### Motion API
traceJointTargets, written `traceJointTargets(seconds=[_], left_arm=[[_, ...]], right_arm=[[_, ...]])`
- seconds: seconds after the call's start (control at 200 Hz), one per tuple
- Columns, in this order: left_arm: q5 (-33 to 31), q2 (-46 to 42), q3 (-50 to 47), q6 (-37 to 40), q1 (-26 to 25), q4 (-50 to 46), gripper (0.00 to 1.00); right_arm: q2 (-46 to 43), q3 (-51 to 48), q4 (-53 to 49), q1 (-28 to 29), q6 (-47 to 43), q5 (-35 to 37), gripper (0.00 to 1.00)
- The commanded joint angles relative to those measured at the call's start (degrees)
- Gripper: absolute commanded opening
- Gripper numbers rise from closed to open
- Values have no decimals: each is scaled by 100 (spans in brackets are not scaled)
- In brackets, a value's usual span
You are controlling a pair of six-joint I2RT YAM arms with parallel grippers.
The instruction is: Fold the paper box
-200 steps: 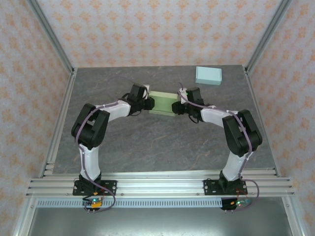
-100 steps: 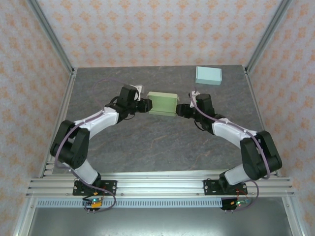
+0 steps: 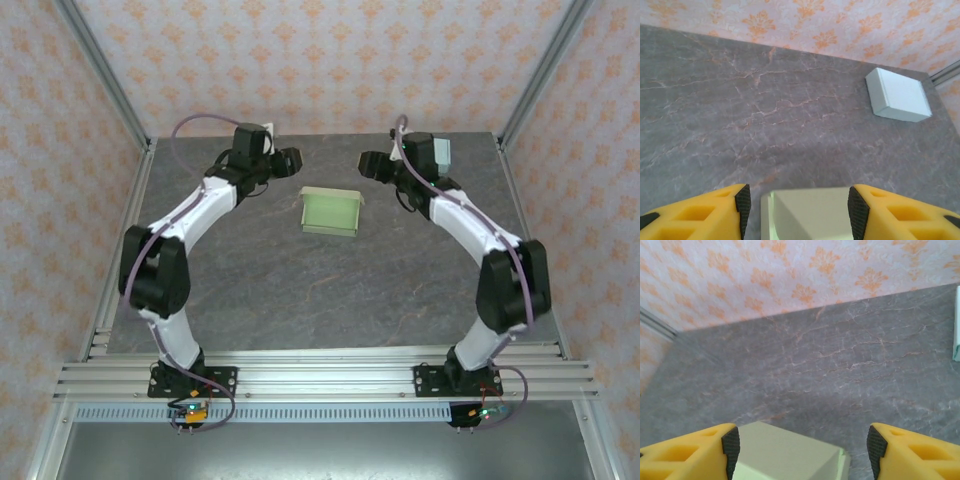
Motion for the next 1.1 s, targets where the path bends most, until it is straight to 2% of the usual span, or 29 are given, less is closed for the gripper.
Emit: traceJointTargets(seconds=[0.0,0.05,0.15,0.32,0.435,0.571,0.776,0.921,1.091], left_arm=[[444,598,168,357,-56,-38,56],[526,686,95,546,-147,23,56],[276,712,-342,992,-384,30,56],[-23,524,-1506,1097,-591,201,55],[-90,432,-1952,1049,-603,309,55],[-221,377,-1940,1020,-613,155,54],[-79,-29,-1594,767,-602,-193,54],[336,-99,-1531,529,-604,0,55],[406,303,-1596,281,-561,-7,52]], right_arm=[[666,487,-1033,23,-925,-216,70],[892,648,-1285,68,-1149,-203,70],[1063,417,-1445,124,-1302,-271,70],[706,-610,-1223,99,-679,-66,70],[481,-866,-1162,19,-261,-180,70],[255,-694,-1133,-116,295,-579,70],[-26,-489,-1240,-259,436,-472,71],[230,-459,-1284,-337,560,-919,70],[593,-599,-932,-423,1061,-1410,72]])
